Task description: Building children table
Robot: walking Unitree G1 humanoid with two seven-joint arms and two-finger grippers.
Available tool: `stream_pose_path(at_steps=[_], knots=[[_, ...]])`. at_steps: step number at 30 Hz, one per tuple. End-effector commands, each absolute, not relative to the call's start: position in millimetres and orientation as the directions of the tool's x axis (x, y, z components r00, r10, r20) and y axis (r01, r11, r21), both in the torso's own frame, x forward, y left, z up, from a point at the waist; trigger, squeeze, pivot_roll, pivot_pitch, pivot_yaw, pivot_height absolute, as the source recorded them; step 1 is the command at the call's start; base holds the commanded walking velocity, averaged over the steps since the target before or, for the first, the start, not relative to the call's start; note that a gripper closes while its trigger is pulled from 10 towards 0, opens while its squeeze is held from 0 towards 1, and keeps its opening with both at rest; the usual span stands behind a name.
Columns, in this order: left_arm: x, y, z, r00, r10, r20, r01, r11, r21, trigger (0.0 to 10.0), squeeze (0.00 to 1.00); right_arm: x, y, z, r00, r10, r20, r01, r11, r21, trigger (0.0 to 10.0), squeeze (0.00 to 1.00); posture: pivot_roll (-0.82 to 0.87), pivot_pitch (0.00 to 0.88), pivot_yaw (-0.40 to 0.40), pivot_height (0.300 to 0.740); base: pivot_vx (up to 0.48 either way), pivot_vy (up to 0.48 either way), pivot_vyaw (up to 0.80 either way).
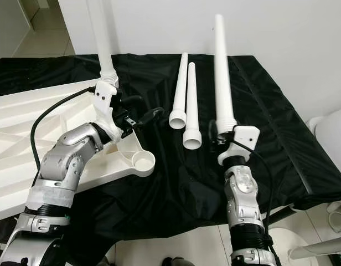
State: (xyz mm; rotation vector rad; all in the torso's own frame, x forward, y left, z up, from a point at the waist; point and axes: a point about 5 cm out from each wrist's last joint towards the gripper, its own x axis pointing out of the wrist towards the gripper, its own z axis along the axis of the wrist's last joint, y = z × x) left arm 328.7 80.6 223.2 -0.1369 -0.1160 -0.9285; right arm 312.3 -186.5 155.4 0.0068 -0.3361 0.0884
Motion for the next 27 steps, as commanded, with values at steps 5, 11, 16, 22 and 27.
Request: stream_pose_path(at_steps=[5,11,16,22,27], knots=[[335,79,237,0.557,-0.809,0.190,0.823,0.505,-0.260,10.0,0.00,308,-176,165,0.918,0.109,0.382,-0.093,0.994,-0.059,10.0,0.00,-0.02,0.049,-0.004,0.740,0.000,0.000,0.00],[350,87,247,0.535,-0.823,0.189,0.794,0.414,-0.445,10.0,0.00,302,-149,180,0.862,0.196,0.467,-0.139,0.978,-0.153,10.0,0.00,-0.02,0.035,0.010,0.740,0.000,0.000,0.00],[354,88,255,0.530,-0.827,0.189,0.789,0.399,-0.466,10.0,0.00,302,-139,189,0.832,0.224,0.507,-0.149,0.972,-0.184,10.0,0.00,-0.02,0.035,0.010,0.740,0.000,0.000,0.00],[356,82,273,0.457,-0.874,0.167,0.806,0.328,-0.493,10.0,0.00,306,-121,212,0.763,0.267,0.588,-0.150,0.959,-0.242,10.0,0.00,-0.02,0.031,0.017,0.740,0.000,0.000,0.00],[361,81,284,0.464,-0.864,0.197,0.802,0.315,-0.507,10.0,0.00,306,-114,218,0.738,0.290,0.610,-0.147,0.950,-0.274,10.0,0.00,-0.01,0.029,0.017,0.740,0.000,0.000,0.00]])
